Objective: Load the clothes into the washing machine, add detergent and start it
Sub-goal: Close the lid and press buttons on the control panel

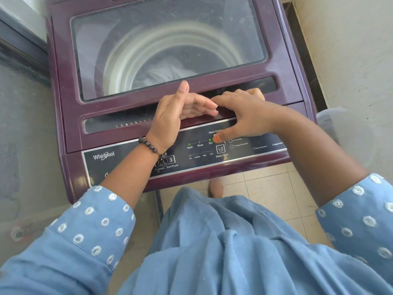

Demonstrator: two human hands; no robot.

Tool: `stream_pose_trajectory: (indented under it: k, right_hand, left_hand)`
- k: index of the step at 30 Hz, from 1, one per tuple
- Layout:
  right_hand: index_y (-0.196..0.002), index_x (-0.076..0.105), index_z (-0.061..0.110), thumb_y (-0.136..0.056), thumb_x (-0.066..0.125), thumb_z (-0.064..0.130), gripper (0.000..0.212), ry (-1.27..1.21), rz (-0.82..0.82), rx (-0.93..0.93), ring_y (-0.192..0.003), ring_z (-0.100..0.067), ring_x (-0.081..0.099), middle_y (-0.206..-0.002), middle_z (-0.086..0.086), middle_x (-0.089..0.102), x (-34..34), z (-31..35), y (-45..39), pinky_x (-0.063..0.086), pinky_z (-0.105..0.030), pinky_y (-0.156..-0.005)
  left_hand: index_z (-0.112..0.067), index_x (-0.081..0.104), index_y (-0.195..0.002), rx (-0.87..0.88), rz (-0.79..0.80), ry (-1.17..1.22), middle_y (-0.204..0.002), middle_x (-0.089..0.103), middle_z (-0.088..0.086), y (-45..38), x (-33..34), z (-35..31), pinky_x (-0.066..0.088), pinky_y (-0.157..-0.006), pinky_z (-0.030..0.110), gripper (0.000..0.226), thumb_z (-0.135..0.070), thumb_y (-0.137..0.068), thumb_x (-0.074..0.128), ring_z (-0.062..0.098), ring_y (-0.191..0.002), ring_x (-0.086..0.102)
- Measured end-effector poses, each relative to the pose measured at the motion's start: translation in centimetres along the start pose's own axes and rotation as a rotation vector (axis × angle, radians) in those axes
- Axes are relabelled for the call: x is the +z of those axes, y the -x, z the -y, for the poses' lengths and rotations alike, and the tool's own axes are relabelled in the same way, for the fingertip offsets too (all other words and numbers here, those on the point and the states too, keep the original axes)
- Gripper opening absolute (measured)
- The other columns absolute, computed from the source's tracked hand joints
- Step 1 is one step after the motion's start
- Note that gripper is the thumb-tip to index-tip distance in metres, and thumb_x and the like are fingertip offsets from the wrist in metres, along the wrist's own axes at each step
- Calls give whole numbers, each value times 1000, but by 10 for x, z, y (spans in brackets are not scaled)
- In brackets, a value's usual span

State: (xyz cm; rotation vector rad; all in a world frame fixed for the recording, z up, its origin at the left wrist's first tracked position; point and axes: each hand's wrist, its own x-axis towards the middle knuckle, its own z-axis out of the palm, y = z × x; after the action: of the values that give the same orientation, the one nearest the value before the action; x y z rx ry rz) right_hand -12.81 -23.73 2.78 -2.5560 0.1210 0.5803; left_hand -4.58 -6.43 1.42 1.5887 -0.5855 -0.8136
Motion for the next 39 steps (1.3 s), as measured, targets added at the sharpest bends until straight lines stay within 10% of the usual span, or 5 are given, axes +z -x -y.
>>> stream_pose_trajectory:
  k: [39]
  right_hand:
    - [-148,26,33,-61,70,74,105,166,73,-63,-124,-24,39,-134,1,43,23,84,-30,27,-47,-101]
  left_hand:
    - [-7,72,-101,-29,25,-41,-97,76,11,77,-69,11,51,-93,27,62,-31,-102,15,23,-100,71]
